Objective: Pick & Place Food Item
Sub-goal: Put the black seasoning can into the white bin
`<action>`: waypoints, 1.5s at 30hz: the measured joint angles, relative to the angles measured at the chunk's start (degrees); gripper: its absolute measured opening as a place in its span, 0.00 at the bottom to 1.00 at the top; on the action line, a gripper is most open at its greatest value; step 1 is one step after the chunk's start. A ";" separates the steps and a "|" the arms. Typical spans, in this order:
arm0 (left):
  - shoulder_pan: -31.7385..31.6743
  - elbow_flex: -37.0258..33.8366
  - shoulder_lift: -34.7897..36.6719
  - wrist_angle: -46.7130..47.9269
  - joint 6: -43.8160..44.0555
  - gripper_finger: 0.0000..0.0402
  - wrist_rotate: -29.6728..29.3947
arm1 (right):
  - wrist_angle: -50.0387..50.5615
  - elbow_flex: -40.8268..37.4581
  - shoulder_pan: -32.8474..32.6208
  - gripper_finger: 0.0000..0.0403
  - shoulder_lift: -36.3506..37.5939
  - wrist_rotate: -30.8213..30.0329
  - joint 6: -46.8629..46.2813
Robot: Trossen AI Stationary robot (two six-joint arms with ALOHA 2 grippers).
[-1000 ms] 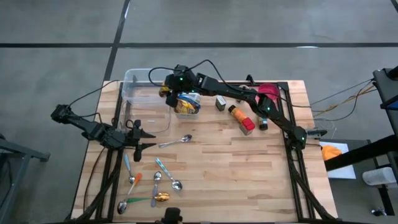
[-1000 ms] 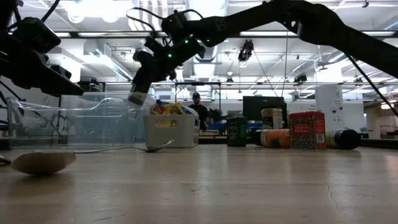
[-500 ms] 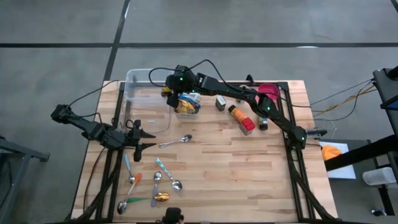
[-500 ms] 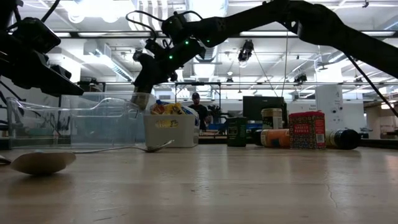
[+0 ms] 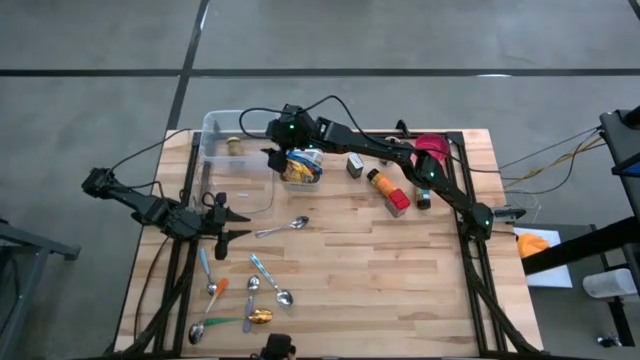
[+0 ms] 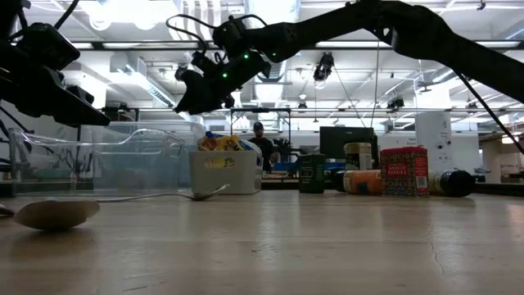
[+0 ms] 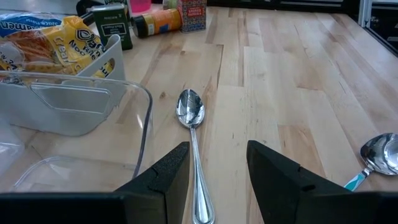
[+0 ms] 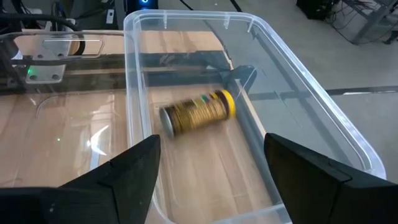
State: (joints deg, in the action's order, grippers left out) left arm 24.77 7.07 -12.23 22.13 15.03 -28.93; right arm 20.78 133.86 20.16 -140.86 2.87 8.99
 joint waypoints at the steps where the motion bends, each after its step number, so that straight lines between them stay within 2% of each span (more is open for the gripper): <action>1: 0.00 0.00 0.00 0.02 0.00 0.41 0.00 | 0.00 0.00 0.00 0.71 0.00 0.00 0.00; 12: -0.01 0.00 0.00 0.02 0.00 0.41 0.00 | 0.08 -0.07 -0.97 0.71 1.24 0.99 0.34; 21: -0.01 0.00 0.00 0.02 0.02 0.41 0.00 | -1.44 -0.07 -2.05 0.71 4.12 7.80 0.40; 29: -0.02 0.00 0.00 0.02 0.00 0.41 0.00 | -5.39 -0.07 -2.43 0.70 5.40 7.89 0.46; 38: 0.00 -0.02 0.02 0.02 0.00 0.41 0.00 | -3.91 0.00 -3.04 0.50 7.61 7.85 1.70; 45: -0.01 0.00 0.00 0.01 0.00 0.41 0.00 | -4.70 -0.02 -4.37 0.46 8.23 7.95 3.17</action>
State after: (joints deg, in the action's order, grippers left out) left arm 24.77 7.07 -12.23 22.14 15.03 -28.93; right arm 16.07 133.84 15.79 -132.63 10.83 12.16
